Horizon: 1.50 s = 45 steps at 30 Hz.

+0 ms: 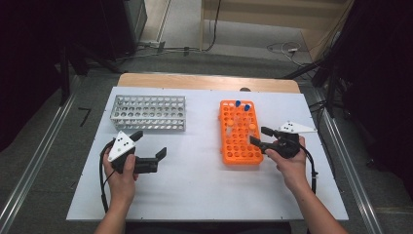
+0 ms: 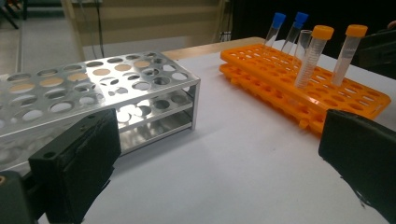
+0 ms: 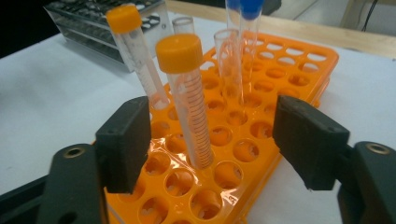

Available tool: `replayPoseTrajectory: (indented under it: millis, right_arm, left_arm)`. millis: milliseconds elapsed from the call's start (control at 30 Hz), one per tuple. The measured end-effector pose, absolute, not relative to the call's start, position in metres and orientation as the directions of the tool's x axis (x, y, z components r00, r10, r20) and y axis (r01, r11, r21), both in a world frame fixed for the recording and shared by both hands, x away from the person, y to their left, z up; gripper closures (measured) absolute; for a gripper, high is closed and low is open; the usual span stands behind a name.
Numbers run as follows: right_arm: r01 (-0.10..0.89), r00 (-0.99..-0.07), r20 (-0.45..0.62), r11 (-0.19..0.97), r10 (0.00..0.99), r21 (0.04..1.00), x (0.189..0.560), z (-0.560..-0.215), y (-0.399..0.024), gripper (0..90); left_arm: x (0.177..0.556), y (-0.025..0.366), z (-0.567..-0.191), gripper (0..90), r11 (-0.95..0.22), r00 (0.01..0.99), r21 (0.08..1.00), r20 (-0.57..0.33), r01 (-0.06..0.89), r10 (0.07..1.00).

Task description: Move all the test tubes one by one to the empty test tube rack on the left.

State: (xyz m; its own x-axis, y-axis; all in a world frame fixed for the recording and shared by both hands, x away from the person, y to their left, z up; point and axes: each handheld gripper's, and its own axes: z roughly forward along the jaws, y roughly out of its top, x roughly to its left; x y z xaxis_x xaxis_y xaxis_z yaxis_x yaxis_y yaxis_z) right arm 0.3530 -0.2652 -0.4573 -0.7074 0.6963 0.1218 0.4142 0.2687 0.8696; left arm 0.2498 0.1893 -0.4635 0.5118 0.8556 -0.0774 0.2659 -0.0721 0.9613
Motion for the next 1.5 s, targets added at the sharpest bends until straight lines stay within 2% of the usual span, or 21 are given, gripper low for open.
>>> replayPoseTrajectory:
  millis: [67,100,267,367,467,633,800,1033,1233,1500]
  right_arm:
    - [0.426,-0.704,0.131,0.267,0.698,0.865,0.354,-0.459,-0.264,35.1]
    - [0.436,-0.694,0.139,0.258,0.707,0.862,0.355,-0.461,-0.264,42.3]
    - [0.445,-0.694,0.151,0.255,0.704,0.858,0.356,-0.465,-0.262,50.1]
    - [0.435,-0.728,0.13,0.306,0.673,0.847,0.355,-0.469,-0.254,56.8]
    - [0.443,-0.723,0.104,0.343,0.683,0.828,0.356,-0.473,-0.25,62.0]
    - [0.435,-0.722,0.085,0.355,0.687,0.828,0.359,-0.475,-0.252,64.5]
    - [0.413,-0.733,0.072,0.358,0.676,0.838,0.355,-0.478,-0.25,71.7]
    - [0.392,-0.731,0.069,0.336,0.679,0.856,0.353,-0.475,-0.254,73.0]
    - [0.346,-0.72,0.058,0.286,0.692,0.894,0.34,-0.452,-0.262,73.1]
    - [0.316,-0.786,0.066,0.309,0.614,0.897,0.317,-0.439,-0.245,73.1]
  left_arm:
    - [0.254,0.185,-0.463,0.0,-0.084,0.523,0.96,-0.072,0.267,0.849]
    - [0.257,0.183,-0.462,0.0,-0.081,0.527,0.96,-0.076,0.268,0.846]
    - [0.267,0.172,-0.456,0.0,-0.079,0.551,0.963,-0.078,0.256,0.831]
    - [0.274,0.161,-0.453,0.0,-0.087,0.571,0.964,-0.074,0.249,0.817]
    - [0.279,0.153,-0.451,0.0,-0.093,0.58,0.964,-0.07,0.247,0.811]
    - [0.289,0.145,-0.447,0.0,-0.082,0.599,0.966,-0.083,0.243,0.796]
    - [0.297,0.138,-0.447,0.0,-0.083,0.611,0.969,-0.079,0.233,0.788]
    - [0.299,0.129,-0.452,0.0,-0.097,0.659,0.965,-0.09,0.242,0.747]
    - [0.294,0.127,-0.447,0.0,-0.096,0.684,0.964,-0.103,0.246,0.722]
    - [0.288,0.111,-0.436,2.0,-0.098,0.74,0.95,-0.165,0.298,0.652]
